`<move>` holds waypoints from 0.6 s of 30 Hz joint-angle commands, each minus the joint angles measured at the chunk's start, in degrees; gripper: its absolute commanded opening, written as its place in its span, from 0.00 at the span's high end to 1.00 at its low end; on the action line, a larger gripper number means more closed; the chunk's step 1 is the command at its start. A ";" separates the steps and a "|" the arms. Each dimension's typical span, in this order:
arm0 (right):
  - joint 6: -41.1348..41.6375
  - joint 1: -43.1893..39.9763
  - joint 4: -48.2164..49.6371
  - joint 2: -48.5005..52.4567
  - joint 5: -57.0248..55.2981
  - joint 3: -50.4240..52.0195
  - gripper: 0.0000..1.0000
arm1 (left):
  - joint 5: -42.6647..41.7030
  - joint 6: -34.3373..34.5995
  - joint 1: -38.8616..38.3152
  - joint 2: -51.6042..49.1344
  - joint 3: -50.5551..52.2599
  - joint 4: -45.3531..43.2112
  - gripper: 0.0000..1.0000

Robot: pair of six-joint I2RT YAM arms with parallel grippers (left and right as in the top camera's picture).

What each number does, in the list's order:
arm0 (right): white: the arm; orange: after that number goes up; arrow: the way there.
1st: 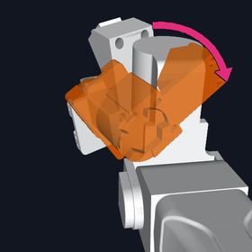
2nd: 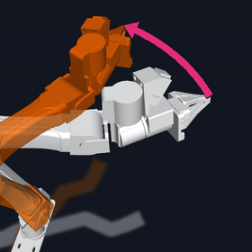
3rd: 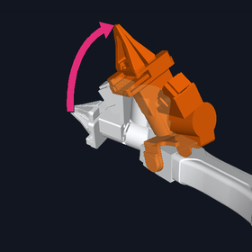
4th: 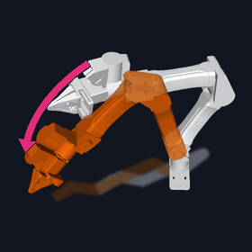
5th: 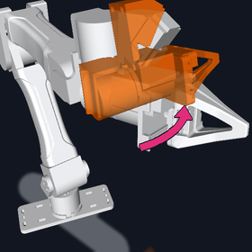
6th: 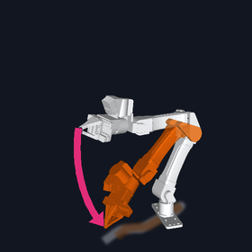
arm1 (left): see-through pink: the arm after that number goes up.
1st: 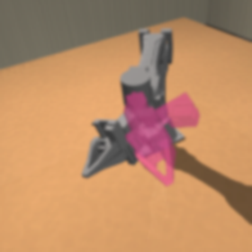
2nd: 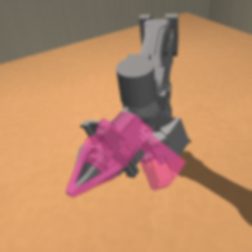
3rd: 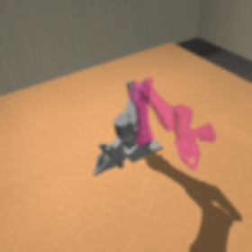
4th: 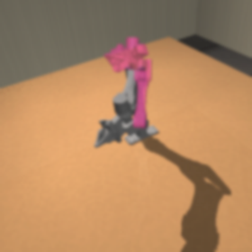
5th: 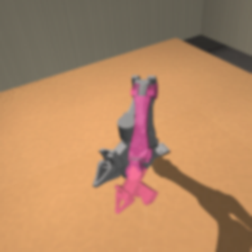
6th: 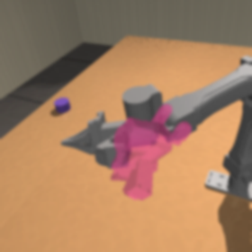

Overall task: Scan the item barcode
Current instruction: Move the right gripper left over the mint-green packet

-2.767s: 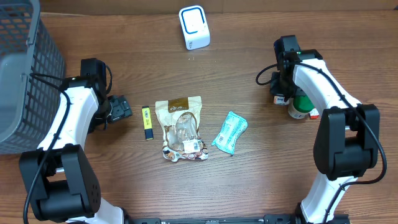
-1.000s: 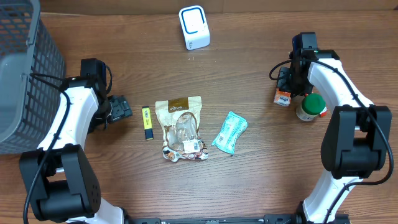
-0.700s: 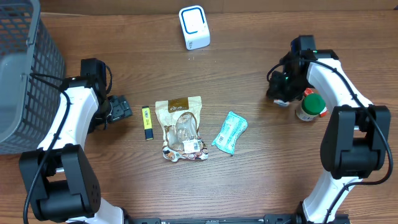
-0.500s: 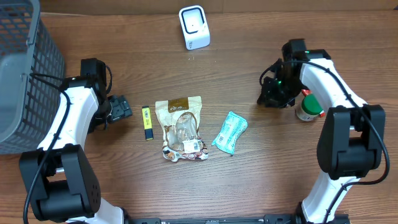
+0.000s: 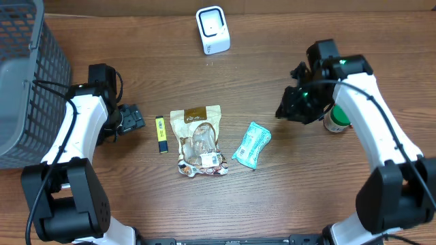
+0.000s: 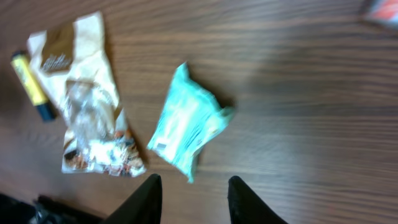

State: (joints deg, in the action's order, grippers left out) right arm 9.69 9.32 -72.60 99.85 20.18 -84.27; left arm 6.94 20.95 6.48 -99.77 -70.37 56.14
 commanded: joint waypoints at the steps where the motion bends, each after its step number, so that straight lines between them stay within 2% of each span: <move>1: 1.18 3.21 1.33 -1.49 0.44 2.69 0.62 | 0.55 -0.63 -0.13 -0.20 0.20 0.13 0.00; 6: 6.97 6.62 8.13 -1.42 -4.83 7.67 0.59 | 0.55 -0.63 -0.13 -0.20 0.20 0.13 0.00; 10: 7.06 8.48 16.06 -1.42 -7.61 13.68 0.55 | 0.55 -0.63 -0.13 -0.20 0.20 0.13 0.00; 18: 7.08 8.52 27.71 -1.42 -12.44 21.92 0.54 | 0.55 -0.63 -0.13 -0.20 0.20 0.13 0.00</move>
State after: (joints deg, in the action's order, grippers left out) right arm 16.27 17.67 -47.48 98.96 10.59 -65.10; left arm 6.94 20.95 6.48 -99.77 -70.37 56.14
